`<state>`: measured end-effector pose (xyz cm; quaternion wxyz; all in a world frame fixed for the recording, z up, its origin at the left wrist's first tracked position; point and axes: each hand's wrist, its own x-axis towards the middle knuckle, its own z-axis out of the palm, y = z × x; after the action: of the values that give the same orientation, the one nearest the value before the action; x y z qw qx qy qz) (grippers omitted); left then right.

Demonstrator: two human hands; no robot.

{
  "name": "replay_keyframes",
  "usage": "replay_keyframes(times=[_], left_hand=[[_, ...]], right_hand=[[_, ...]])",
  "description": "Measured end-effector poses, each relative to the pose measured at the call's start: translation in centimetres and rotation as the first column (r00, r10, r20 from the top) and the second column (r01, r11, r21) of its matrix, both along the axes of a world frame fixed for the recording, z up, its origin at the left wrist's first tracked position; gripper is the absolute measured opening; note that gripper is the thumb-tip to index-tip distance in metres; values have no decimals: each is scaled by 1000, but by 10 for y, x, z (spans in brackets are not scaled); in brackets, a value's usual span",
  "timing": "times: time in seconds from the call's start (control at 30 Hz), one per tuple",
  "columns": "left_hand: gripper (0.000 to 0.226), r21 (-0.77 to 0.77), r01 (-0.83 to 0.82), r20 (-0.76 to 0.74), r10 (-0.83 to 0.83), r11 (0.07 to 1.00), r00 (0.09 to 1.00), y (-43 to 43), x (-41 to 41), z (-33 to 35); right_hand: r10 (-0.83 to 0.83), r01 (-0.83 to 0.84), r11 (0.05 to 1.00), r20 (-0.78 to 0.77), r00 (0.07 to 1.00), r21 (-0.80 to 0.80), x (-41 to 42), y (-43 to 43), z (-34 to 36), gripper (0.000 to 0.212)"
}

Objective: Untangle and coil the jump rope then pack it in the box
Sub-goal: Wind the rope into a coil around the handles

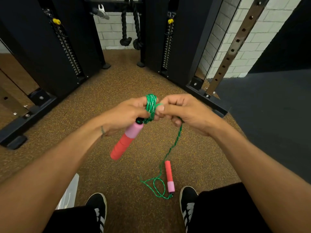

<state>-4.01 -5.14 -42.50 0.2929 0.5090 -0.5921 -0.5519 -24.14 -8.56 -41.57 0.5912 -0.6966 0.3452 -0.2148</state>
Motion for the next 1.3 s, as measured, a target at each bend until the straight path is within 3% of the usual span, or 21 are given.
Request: replay_keyframes(times=[0.23,0.33,0.47,0.63,0.8,0.97,1.3], left_hand=[[52,68,173,-76,-168,983,983,6,-10,2],[51,115,235,-194,-211,965,958,10,-13,4],[56,146,290,-308,-235,946,922,11,-10,7],[53,136,306,-316,-251,942,915,11,-7,8],[50,115,239,-265,-202,964,943,12,-11,6],[48,121,176,-313,-131,977,941,12,-14,7],[48,58,36,-377,-12,998,926,7,-9,11]], right_hand=[[-221,229,962,68,973,-150,-2,-6,-4,10],[-256,263,950,65,965,-171,-2,-9,-5,15],[-247,252,963,61,967,-92,1,-8,-5,17],[-205,205,979,-10,979,16,2,-9,-6,22],[-210,217,973,-88,974,77,1,-13,-10,27],[-221,233,961,-94,971,146,-1,-20,-19,29],[-52,85,987,-225,973,139,7,-9,-27,21]])
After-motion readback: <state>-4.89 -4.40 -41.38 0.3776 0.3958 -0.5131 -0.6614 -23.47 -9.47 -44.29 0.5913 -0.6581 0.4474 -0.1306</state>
